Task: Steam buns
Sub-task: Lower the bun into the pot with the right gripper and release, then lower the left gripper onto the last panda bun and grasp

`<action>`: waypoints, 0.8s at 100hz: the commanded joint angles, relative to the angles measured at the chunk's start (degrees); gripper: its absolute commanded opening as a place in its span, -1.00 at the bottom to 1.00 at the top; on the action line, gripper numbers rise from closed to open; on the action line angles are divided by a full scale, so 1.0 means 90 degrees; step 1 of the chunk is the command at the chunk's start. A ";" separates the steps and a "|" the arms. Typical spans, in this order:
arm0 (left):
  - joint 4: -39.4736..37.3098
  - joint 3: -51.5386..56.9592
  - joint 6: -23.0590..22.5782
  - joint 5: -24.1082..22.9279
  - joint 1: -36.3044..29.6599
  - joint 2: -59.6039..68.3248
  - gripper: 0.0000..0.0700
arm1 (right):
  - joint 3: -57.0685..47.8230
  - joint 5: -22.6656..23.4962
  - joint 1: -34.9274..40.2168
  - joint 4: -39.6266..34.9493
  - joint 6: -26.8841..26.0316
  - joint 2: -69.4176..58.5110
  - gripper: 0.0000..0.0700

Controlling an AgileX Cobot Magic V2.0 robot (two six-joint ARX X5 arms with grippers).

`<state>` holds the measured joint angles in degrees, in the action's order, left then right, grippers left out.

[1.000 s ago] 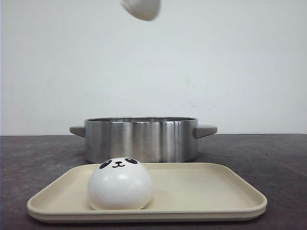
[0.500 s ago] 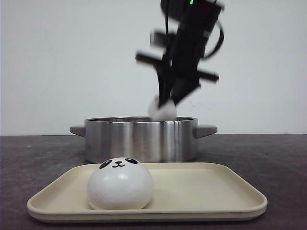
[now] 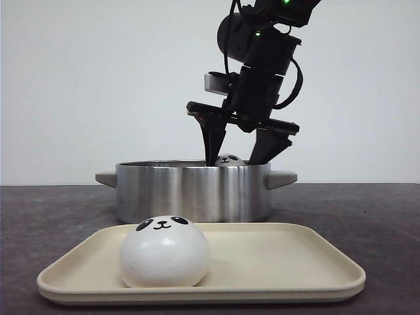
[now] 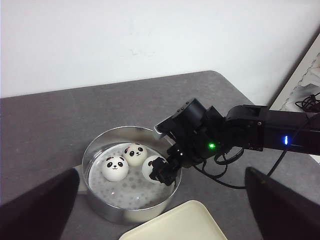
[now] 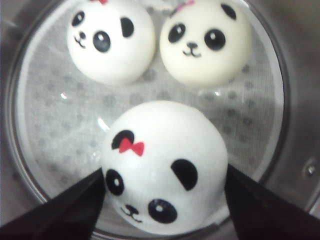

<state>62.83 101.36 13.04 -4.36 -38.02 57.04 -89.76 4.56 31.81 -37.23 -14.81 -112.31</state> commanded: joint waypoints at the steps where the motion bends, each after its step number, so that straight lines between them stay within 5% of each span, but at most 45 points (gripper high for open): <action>1: -0.0066 0.0148 -0.0017 -0.0024 -0.0046 0.0073 0.81 | -0.0148 -0.0007 0.0029 -0.0066 0.0029 -0.0104 0.43; 30: 0.0078 0.0080 -0.0019 -0.0036 -0.0046 0.0092 0.81 | -0.0466 -0.0002 0.0022 -0.0651 0.0058 -0.0090 0.39; 34: 0.0131 0.0029 -0.0019 -0.0039 -0.0046 0.0109 0.81 | -0.0597 -0.0002 0.0022 -0.0794 0.0080 -0.0083 0.12; 43: 0.0267 -0.0194 -0.0015 -0.0036 -0.0046 0.0117 0.81 | -0.0930 0.0000 0.0029 -0.1151 0.0216 0.0022 -1.00; 80: -0.0529 -0.2958 0.0886 0.0138 -0.0483 0.0117 0.81 | -0.1338 -0.0010 0.0284 -0.1559 0.0559 0.2091 -0.95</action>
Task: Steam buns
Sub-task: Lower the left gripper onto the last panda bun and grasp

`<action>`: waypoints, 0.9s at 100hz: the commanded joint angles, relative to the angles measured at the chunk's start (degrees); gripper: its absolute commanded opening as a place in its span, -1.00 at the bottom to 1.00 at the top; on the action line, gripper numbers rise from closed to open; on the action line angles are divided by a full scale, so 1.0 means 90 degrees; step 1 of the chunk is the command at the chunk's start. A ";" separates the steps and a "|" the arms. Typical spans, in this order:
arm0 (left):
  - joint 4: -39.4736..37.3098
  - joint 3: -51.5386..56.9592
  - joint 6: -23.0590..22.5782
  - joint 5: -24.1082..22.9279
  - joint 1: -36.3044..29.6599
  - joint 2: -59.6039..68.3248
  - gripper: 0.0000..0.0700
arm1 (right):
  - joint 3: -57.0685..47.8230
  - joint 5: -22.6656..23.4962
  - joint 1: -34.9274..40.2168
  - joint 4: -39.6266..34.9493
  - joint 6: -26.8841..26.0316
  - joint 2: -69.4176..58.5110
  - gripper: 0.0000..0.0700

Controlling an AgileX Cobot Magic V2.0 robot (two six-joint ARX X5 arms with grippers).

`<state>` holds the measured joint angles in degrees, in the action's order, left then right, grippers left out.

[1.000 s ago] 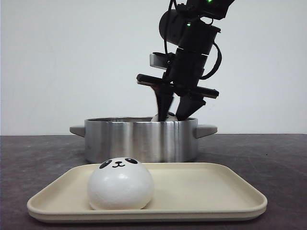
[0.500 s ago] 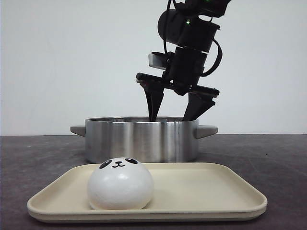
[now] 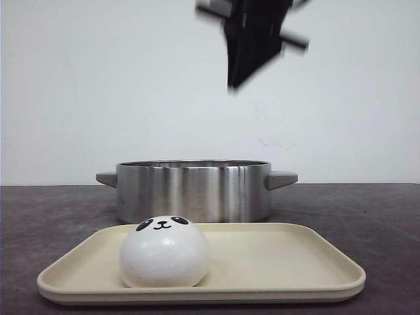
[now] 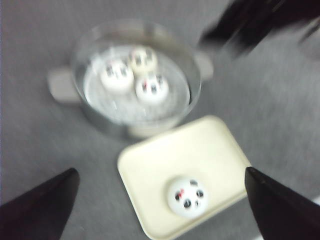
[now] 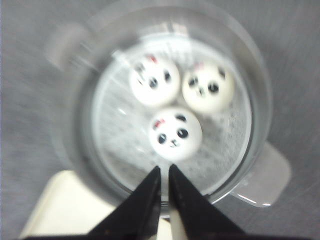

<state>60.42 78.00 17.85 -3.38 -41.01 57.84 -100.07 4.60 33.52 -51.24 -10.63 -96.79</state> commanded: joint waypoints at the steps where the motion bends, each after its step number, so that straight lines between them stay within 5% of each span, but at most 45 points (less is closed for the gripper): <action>1: -0.0323 -0.0459 0.0396 0.0034 -0.0175 0.0029 0.81 | -0.0192 -0.0015 0.0104 -0.0002 0.0095 0.0449 -0.95; 31: -0.2040 -0.2630 0.1486 0.0044 -0.0719 0.0692 0.82 | -0.0192 -0.0051 0.0262 0.0129 0.0107 0.2667 -0.96; 53: -0.2635 -0.2688 0.1535 0.0420 -0.0867 0.2047 0.82 | -0.0192 -0.0308 0.0262 -0.0046 0.0238 0.3439 -0.96; 72: -0.3344 -0.2688 0.2072 0.1044 -0.0874 0.3053 0.82 | -0.0189 -0.0393 0.0262 -0.0527 0.0231 0.3638 -0.96; 90: -0.3558 -0.2688 0.2244 0.1044 -0.0874 0.3589 0.82 | -0.0189 -0.0391 0.0262 -0.0738 0.0233 0.3691 -0.96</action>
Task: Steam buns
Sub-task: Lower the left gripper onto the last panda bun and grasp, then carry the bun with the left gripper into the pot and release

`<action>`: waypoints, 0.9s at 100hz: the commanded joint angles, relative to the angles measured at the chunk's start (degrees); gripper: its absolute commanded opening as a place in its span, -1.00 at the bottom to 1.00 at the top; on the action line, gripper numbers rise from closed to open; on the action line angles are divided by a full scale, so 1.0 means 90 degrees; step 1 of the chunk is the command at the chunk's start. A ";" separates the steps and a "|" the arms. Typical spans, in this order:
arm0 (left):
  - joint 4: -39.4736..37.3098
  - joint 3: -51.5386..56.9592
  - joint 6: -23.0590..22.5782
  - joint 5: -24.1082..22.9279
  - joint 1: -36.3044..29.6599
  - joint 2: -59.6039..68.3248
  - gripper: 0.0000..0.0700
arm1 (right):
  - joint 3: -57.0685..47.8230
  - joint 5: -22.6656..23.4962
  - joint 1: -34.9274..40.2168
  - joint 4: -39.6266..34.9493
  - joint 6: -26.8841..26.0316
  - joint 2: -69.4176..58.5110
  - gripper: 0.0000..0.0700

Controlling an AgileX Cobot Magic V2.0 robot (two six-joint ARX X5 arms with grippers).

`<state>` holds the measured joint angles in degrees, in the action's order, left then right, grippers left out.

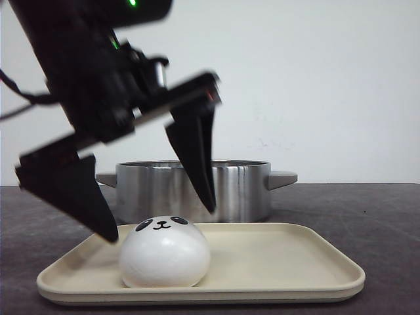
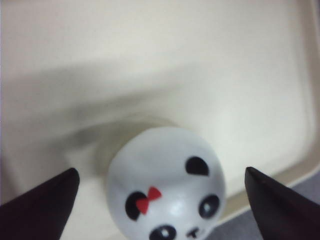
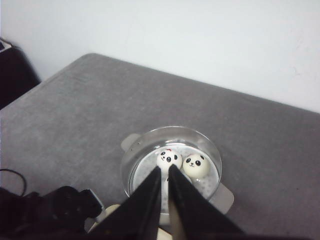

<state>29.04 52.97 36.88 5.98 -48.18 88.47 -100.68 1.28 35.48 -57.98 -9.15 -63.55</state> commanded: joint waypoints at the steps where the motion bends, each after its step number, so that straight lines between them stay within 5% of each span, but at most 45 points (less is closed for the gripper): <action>1: -0.0070 0.0092 0.0126 0.0005 -0.0078 0.0206 0.82 | -0.0121 -0.0022 0.0044 0.0010 0.0068 -0.0002 -0.96; 24: -0.0027 0.0092 0.0151 -0.0202 -0.0078 0.0418 0.69 | -0.0121 -0.0022 0.0044 0.0002 0.0068 0.0002 -0.96; 45: 0.0085 0.0092 0.0131 -0.0333 -0.0078 0.0418 -0.99 | -0.0119 -0.0022 0.0044 0.0002 0.0068 0.0002 -0.96; 74: -0.0041 0.0442 -0.0170 -0.0396 -0.0182 -0.0141 -1.00 | -0.0109 -0.0024 0.0044 -0.0044 0.0092 0.0002 -0.96; 90: -0.0165 0.1217 -0.0755 -0.1146 -0.0175 -0.0656 -1.00 | -0.0109 -0.0022 0.0044 -0.0041 0.0090 0.0002 -0.96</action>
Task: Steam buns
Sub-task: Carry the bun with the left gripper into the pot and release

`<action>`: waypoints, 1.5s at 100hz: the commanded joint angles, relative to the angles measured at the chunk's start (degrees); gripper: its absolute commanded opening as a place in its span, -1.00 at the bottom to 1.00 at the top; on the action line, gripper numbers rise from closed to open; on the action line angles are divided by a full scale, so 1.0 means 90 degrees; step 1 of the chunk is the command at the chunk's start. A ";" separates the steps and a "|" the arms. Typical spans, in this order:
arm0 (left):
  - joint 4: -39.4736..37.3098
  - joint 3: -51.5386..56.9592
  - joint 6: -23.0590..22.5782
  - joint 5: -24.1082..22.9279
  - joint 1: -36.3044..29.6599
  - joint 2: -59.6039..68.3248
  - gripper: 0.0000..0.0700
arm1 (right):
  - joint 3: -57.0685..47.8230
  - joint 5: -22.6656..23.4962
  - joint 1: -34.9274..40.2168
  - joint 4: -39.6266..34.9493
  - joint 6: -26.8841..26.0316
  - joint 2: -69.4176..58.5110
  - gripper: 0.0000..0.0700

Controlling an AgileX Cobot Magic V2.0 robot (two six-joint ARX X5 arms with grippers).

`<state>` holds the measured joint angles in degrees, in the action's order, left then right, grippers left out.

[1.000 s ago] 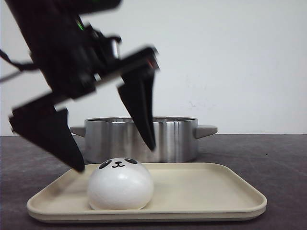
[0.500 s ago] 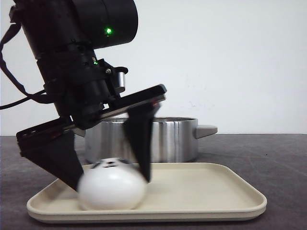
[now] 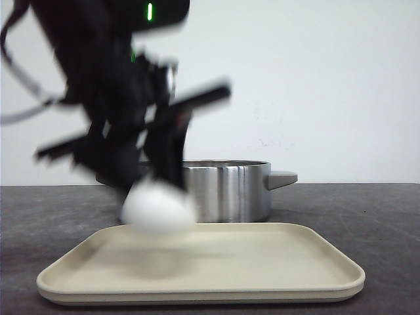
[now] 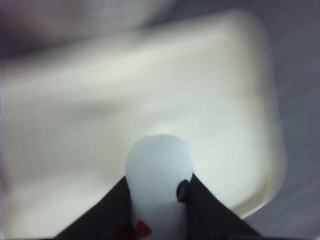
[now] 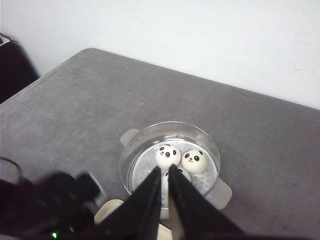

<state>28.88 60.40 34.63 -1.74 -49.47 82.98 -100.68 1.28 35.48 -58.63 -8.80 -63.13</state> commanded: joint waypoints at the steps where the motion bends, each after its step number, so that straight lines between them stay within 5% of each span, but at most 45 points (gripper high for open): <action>1: -0.0153 0.0452 -0.0563 -0.0328 -0.0022 -0.0053 -1.00 | -0.0109 -0.0022 0.0044 0.0034 0.0053 -0.0044 -0.96; 28: -0.0199 0.1797 -0.1583 -0.0595 0.0823 0.0294 -1.00 | -0.0109 -0.0022 0.0044 0.0095 0.0053 -0.0051 -0.96; 83: -0.0508 0.2089 -0.1659 -0.0260 0.2035 0.2387 -0.99 | -0.0100 -0.0024 0.0044 0.0182 0.0051 -0.0056 -0.96; 90: -0.0503 0.2089 -0.1654 -0.0168 0.2038 0.2560 -0.72 | -0.0100 -0.0024 0.0044 0.0160 0.0049 -0.0056 -0.96; 106: -0.0495 0.2089 -0.1583 -0.0073 0.2038 0.2674 0.46 | -0.0100 -0.0024 0.0044 0.0124 0.0039 -0.0056 -0.96; 114: -0.0491 0.2142 -0.1583 -0.0070 0.2025 0.2671 0.74 | -0.0100 -0.0024 0.0044 0.0129 0.0027 -0.0056 -0.96; 138: 0.0342 0.3070 -0.1617 -0.0070 0.2025 0.2659 0.85 | -0.0100 -0.0024 0.0044 0.0126 0.0029 -0.0058 -0.96; 145: 0.0709 0.3466 -0.1613 -0.0109 0.2025 0.2589 0.75 | -0.0097 -0.0058 0.0044 0.0124 0.0085 -0.0095 -0.96; 150: 0.0879 0.3665 -0.1617 -0.0187 0.2016 0.2463 0.48 | -0.0083 -0.0211 0.0044 0.0087 0.0151 -0.0097 -0.96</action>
<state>35.40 90.78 20.47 -2.90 -30.92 106.02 -100.68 0.73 35.48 -57.87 -8.71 -63.22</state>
